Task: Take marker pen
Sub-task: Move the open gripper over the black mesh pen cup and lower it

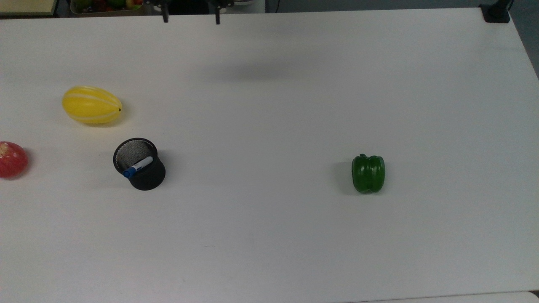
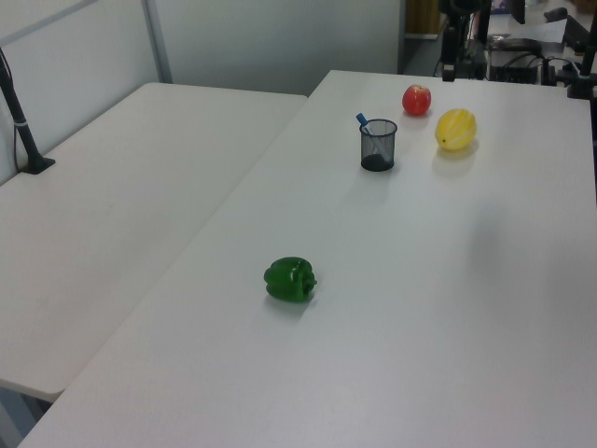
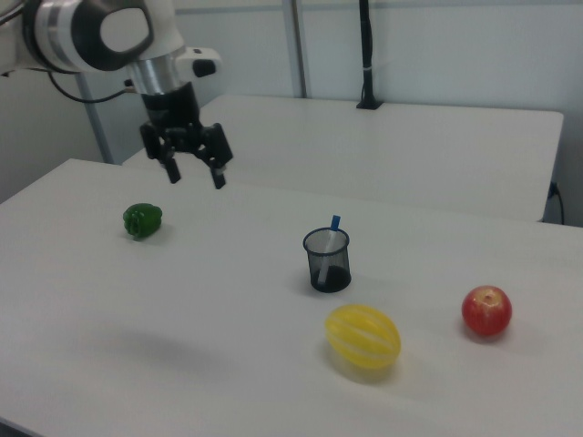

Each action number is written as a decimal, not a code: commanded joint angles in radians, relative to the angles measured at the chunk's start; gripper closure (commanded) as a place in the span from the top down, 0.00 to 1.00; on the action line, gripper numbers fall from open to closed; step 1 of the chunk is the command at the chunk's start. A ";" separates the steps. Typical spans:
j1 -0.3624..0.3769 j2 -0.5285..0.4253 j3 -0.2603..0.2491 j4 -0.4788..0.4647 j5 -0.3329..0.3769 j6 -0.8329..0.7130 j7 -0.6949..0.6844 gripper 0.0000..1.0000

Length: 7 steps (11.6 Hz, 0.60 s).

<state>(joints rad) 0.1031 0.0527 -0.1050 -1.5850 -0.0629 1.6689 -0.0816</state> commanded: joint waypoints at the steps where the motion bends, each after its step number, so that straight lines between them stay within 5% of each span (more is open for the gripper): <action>1: -0.072 0.084 -0.002 0.062 0.006 0.147 -0.020 1.00; 7: -0.129 0.249 -0.002 0.060 0.000 0.567 0.035 1.00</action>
<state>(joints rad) -0.0174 0.2230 -0.1066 -1.5476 -0.0627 2.1038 -0.0911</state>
